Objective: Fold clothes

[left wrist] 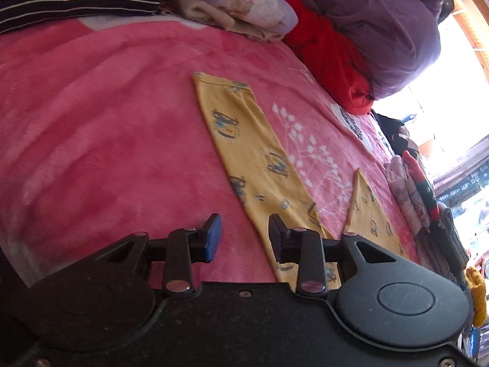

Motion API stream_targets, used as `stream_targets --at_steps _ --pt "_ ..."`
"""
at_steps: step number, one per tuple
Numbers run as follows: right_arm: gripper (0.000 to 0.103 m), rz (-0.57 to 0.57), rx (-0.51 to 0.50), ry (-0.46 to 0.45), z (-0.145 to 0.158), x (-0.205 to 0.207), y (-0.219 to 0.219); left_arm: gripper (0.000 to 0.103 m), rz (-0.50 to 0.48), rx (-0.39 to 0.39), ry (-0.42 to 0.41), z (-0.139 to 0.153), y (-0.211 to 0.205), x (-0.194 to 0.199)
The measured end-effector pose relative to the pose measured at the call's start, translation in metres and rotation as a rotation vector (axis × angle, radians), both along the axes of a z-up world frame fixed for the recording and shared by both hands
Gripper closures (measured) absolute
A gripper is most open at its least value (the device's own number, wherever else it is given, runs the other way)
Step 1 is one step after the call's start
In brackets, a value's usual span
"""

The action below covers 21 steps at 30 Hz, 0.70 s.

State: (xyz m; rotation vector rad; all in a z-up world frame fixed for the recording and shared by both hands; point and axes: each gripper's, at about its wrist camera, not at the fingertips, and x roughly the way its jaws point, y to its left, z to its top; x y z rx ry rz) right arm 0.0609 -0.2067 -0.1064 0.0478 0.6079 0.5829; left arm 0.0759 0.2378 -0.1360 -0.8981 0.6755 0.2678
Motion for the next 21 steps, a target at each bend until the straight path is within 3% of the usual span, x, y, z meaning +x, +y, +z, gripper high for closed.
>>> stream_targets --at_steps 2,6,12,15,16,18,20,21 --pt "0.059 0.104 -0.111 -0.066 -0.001 -0.014 0.045 0.06 0.037 -0.019 -0.021 -0.001 0.015 -0.002" --pt "0.058 0.234 -0.32 -0.168 -0.011 -0.03 0.12 0.06 0.096 0.021 -0.058 -0.002 0.048 0.011" --pt "0.058 0.24 -0.524 -0.292 -0.028 -0.035 0.161 0.06 0.112 -0.085 -0.124 -0.022 0.096 0.032" --pt "0.059 0.241 -0.597 -0.343 -0.035 -0.036 0.166 0.063 0.08 -0.085 -0.134 -0.025 0.104 0.047" --pt "0.061 0.239 -0.616 -0.353 -0.038 -0.036 0.167 0.068 0.071 -0.073 -0.132 -0.024 0.105 0.051" --pt "0.066 0.239 -0.65 -0.367 -0.042 -0.034 0.169 0.102 0.051 -0.03 -0.114 -0.023 0.106 0.059" --pt "0.092 0.263 -0.661 -0.352 -0.046 -0.033 0.171 0.102 0.042 -0.008 -0.143 -0.016 0.107 0.065" --pt "0.093 0.275 -0.668 -0.352 -0.047 -0.034 0.173 0.102 0.033 0.0 -0.186 -0.01 0.108 0.066"
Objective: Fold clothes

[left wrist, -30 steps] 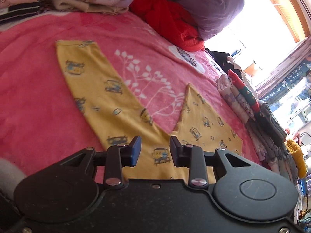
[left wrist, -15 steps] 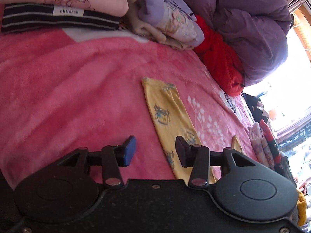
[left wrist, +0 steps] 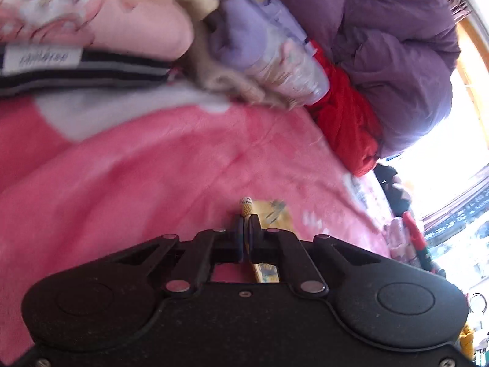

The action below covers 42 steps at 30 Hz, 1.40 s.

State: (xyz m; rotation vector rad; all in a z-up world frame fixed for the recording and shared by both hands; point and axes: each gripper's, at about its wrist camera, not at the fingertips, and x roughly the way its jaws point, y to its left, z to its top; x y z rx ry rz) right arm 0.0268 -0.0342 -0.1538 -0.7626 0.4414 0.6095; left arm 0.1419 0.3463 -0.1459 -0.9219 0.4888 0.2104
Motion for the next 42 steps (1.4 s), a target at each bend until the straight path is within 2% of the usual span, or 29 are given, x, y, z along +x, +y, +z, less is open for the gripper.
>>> stream_targets --at_steps 2,4,7,8,10,12,14,16,18,19,22,24,26,28,29,31,34,35,39,41,42 --pt "0.093 0.035 -0.04 -0.016 -0.004 -0.004 0.005 0.102 -0.027 0.063 -0.043 0.012 -0.001 0.006" --pt "0.093 0.071 -0.091 -0.039 -0.008 -0.009 0.011 0.102 -0.039 0.108 -0.016 0.013 -0.003 0.014" --pt "0.092 0.101 -0.18 -0.058 -0.011 -0.013 0.018 0.103 -0.045 0.104 0.039 0.006 -0.004 0.021" --pt "0.084 0.109 -0.191 -0.088 -0.009 -0.017 0.019 0.102 -0.043 0.11 0.053 0.005 -0.004 0.022" --pt "0.075 0.125 -0.189 -0.118 -0.006 -0.023 0.02 0.101 -0.028 0.075 0.069 0.003 -0.002 0.021" --pt "0.076 0.152 -0.182 -0.104 -0.005 -0.026 0.021 0.093 -0.017 0.046 0.086 -0.001 0.001 0.021" --pt "0.092 0.19 -0.224 -0.064 -0.006 -0.025 0.023 0.093 -0.016 0.057 0.092 -0.003 -0.001 0.023" --pt "0.092 0.197 -0.243 -0.056 -0.002 -0.025 0.024 0.093 -0.025 0.093 0.09 -0.002 -0.006 0.025" --pt "0.081 0.199 -0.246 -0.1 0.003 -0.029 0.028 0.093 -0.033 0.112 0.091 -0.001 -0.009 0.027" --pt "0.071 0.205 -0.252 -0.123 0.004 -0.031 0.031 0.093 -0.036 0.114 0.09 -0.001 -0.011 0.027" --pt "0.07 0.263 -0.321 -0.196 -0.003 -0.033 0.046 0.093 -0.038 0.102 0.078 0.0 -0.011 0.029" --pt "0.07 0.275 -0.373 -0.214 -0.01 -0.027 0.055 0.093 -0.037 0.079 0.08 -0.002 -0.011 0.029" --pt "0.078 0.295 -0.386 -0.211 -0.011 -0.022 0.059 0.093 -0.035 0.057 0.08 -0.004 -0.009 0.03" --pt "0.084 0.298 -0.346 -0.18 -0.006 -0.015 0.06 0.093 -0.033 0.046 0.075 -0.004 -0.008 0.03" --pt "0.093 0.27 -0.256 -0.109 0.005 -0.008 0.058 0.093 -0.03 0.043 0.07 -0.003 -0.007 0.029" --pt "0.094 0.213 -0.073 0.039 0.023 0.007 0.052 0.093 -0.023 0.035 0.054 -0.001 -0.006 0.029" --pt "0.092 0.13 0.219 0.336 0.031 0.04 0.035 0.093 -0.026 0.036 0.046 -0.001 -0.004 0.031" --pt "0.091 0.111 0.286 0.403 0.032 0.047 0.032 0.095 -0.031 0.037 0.045 -0.001 -0.004 0.032" --pt "0.085 0.137 0.256 0.261 0.038 0.023 0.031 0.096 -0.034 0.061 0.042 0.005 -0.002 0.031" --pt "0.065 0.131 0.16 0.108 0.037 0.009 0.038 0.094 -0.042 0.049 0.051 0.006 0.002 0.029" --pt "0.065 0.147 0.09 0.06 0.033 0.004 0.043 0.09 -0.047 0.04 0.058 0.006 0.004 0.029"
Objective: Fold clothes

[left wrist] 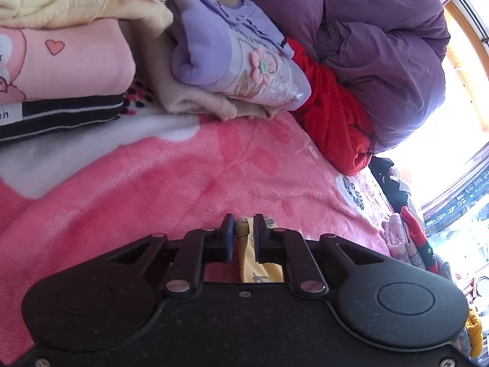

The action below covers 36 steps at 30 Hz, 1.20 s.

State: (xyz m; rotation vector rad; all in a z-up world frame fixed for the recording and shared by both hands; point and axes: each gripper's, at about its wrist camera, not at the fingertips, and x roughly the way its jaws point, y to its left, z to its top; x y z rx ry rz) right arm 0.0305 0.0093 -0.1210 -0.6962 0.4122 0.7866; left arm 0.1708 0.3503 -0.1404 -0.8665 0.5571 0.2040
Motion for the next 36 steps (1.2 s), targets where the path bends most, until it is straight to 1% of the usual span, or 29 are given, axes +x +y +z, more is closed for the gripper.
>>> stream_targets --at_steps 2,4,7,9,10,11,12,15,16,17,18,20,22,23,24,25,26,28,29,30,31,32,33,35,36 --pt "0.065 0.041 -0.127 -0.089 -0.011 -0.007 0.013 0.085 -0.018 -0.027 0.007 -0.002 0.001 -0.001" --pt "0.065 0.063 -0.222 -0.144 -0.022 -0.009 0.024 0.085 -0.045 -0.034 0.019 -0.003 -0.002 0.001" --pt "0.066 0.068 -0.315 -0.183 -0.034 -0.003 0.045 0.085 -0.058 -0.025 0.039 -0.006 -0.006 0.004" --pt "0.066 0.069 -0.328 -0.183 -0.036 0.002 0.055 0.085 -0.054 -0.01 0.041 -0.008 -0.008 0.006" --pt "0.074 0.063 -0.32 -0.155 -0.034 0.007 0.058 0.085 -0.05 0.006 0.044 -0.008 -0.009 0.007" --pt "0.095 0.055 -0.284 -0.101 -0.03 0.013 0.058 0.089 -0.046 0.029 0.048 -0.007 -0.011 0.007" --pt "0.1 0.044 -0.232 -0.04 -0.024 0.02 0.056 0.096 -0.04 0.048 0.047 -0.007 -0.012 0.008" --pt "0.1 -0.005 0.07 0.209 0.006 0.041 0.031 0.097 -0.018 0.076 0.028 -0.004 -0.009 0.006" --pt "0.1 -0.018 0.14 0.274 0.012 0.048 0.02 0.097 -0.021 0.078 0.035 -0.005 -0.009 0.007" --pt "0.1 -0.037 0.128 0.27 0.011 0.05 0.018 0.097 -0.026 0.087 0.051 -0.007 -0.01 0.008" --pt "0.1 -0.028 0.103 0.256 0.008 0.05 0.018 0.097 -0.025 0.097 0.065 -0.007 -0.011 0.009" --pt "0.1 -0.017 0.101 0.281 0.002 0.051 0.018 0.097 -0.023 0.107 0.075 -0.007 -0.012 0.01" --pt "0.1 -0.01 0.054 0.231 -0.002 0.042 0.024 0.097 -0.018 0.102 0.079 -0.007 -0.012 0.01" --pt "0.099 -0.006 0.03 0.2 -0.004 0.037 0.028 0.097 -0.014 0.087 0.078 -0.007 -0.011 0.01" --pt "0.098 0.002 0.003 0.149 -0.004 0.029 0.033 0.096 -0.011 0.072 0.076 -0.007 -0.01 0.009" --pt "0.087 0.015 -0.026 0.089 -0.004 0.022 0.038 0.095 -0.009 0.059 0.073 -0.007 -0.009 0.008" --pt "0.07 0.03 -0.057 0.034 -0.005 0.014 0.043 0.091 -0.011 0.057 0.071 -0.006 -0.009 0.008" --pt "0.055 0.066 -0.099 -0.025 -0.008 0.007 0.056 0.089 -0.011 0.06 0.071 -0.006 -0.01 0.007" --pt "0.056 0.062 -0.122 -0.041 -0.011 0.008 0.063 0.089 -0.011 0.061 0.071 -0.006 -0.01 0.007" --pt "0.058 0.043 -0.146 -0.041 -0.015 0.014 0.07 0.089 -0.014 0.066 0.071 -0.006 -0.011 0.008" --pt "0.066 0.021 -0.154 -0.015 -0.018 0.024 0.075 0.089 -0.021 0.079 0.071 -0.007 -0.013 0.008" --pt "0.082 0.004 -0.139 0.034 -0.018 0.033 0.077 0.09 -0.027 0.097 0.073 -0.007 -0.015 0.009" --pt "0.086 -0.013 -0.124 0.082 -0.019 0.042 0.079 0.099 -0.032 0.125 0.079 -0.007 -0.017 0.01" --pt "0.1 -0.015 -0.074 0.182 -0.013 0.053 0.079 0.099 -0.033 0.163 0.071 -0.005 -0.02 0.009" --pt "0.1 0.005 -0.045 0.214 -0.007 0.054 0.076 0.099 -0.027 0.17 0.063 -0.004 -0.019 0.008"
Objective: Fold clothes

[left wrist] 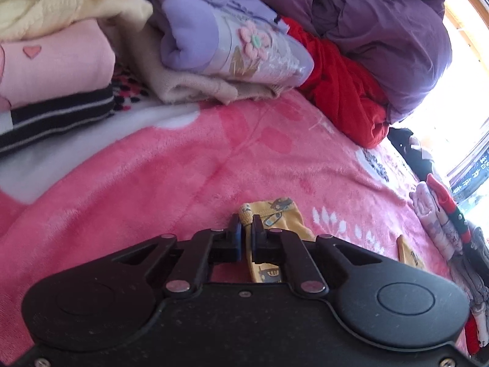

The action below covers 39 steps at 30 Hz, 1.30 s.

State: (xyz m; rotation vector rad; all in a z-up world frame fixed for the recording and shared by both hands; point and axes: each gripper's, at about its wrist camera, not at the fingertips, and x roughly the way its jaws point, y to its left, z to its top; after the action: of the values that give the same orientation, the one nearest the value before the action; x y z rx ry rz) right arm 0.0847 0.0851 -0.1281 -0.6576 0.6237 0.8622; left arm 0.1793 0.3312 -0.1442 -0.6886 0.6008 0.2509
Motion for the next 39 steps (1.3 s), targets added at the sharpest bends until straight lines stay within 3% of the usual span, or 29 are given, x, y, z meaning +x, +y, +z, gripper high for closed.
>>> stream_targets --at_steps 4,6,7,8,10,13,16,18,19,22,26,28,30,32,36,39 --pt "0.1 0.033 -0.012 0.027 -0.003 0.002 -0.006 0.099 -0.021 0.024 0.034 -0.002 0.0 0.004" --pt "0.095 0.036 0.011 0.013 -0.003 0.001 -0.008 0.091 -0.014 0.037 0.043 0.001 -0.001 0.004" --pt "0.089 0.037 0.026 -0.004 -0.002 -0.002 -0.007 0.087 0.004 0.046 0.035 0.004 -0.001 0.002" --pt "0.077 0.039 0.045 -0.021 0.001 -0.007 -0.007 0.083 0.033 0.07 0.026 0.007 -0.002 0.0" --pt "0.057 0.055 0.103 -0.05 0.007 -0.022 -0.008 0.083 0.079 0.14 0.007 0.016 -0.006 -0.005" --pt "0.057 0.079 0.145 -0.064 0.015 -0.038 -0.009 0.083 -0.059 0.125 -0.06 0.026 -0.021 -0.002" --pt "0.057 0.081 0.178 -0.049 0.017 -0.053 -0.024 0.083 -0.231 0.166 -0.009 0.018 -0.047 0.013" --pt "0.057 0.072 0.187 -0.043 0.016 -0.065 -0.04 0.082 -0.231 0.212 0.084 0.005 -0.054 0.026" --pt "0.057 0.063 0.177 -0.046 0.014 -0.07 -0.048 0.082 -0.207 0.22 0.09 0.003 -0.052 0.027" --pt "0.057 0.001 0.164 -0.081 0.012 -0.081 -0.07 0.082 -0.127 0.237 0.05 0.013 -0.05 0.023" --pt "0.048 -0.144 0.174 -0.143 0.009 -0.061 -0.081 0.082 -0.138 0.209 0.013 0.02 -0.057 0.024" --pt "0.038 -0.169 0.181 -0.106 0.004 -0.047 -0.079 0.082 -0.153 0.213 0.008 0.022 -0.066 0.026" --pt "0.042 -0.165 0.131 0.019 -0.01 -0.032 -0.073 0.082 -0.165 0.212 0.007 0.024 -0.073 0.028" --pt "0.042 -0.16 0.141 0.032 -0.007 -0.032 -0.075 0.082 -0.17 0.196 0.001 0.025 -0.079 0.032" --pt "0.042 -0.104 0.07 0.01 0.0 -0.05 -0.076 0.082 -0.205 0.179 -0.033 0.034 -0.096 0.034" --pt "0.04 -0.121 0.083 0.056 0.001 -0.054 -0.092 0.082 -0.313 0.17 -0.057 0.041 -0.119 0.03"
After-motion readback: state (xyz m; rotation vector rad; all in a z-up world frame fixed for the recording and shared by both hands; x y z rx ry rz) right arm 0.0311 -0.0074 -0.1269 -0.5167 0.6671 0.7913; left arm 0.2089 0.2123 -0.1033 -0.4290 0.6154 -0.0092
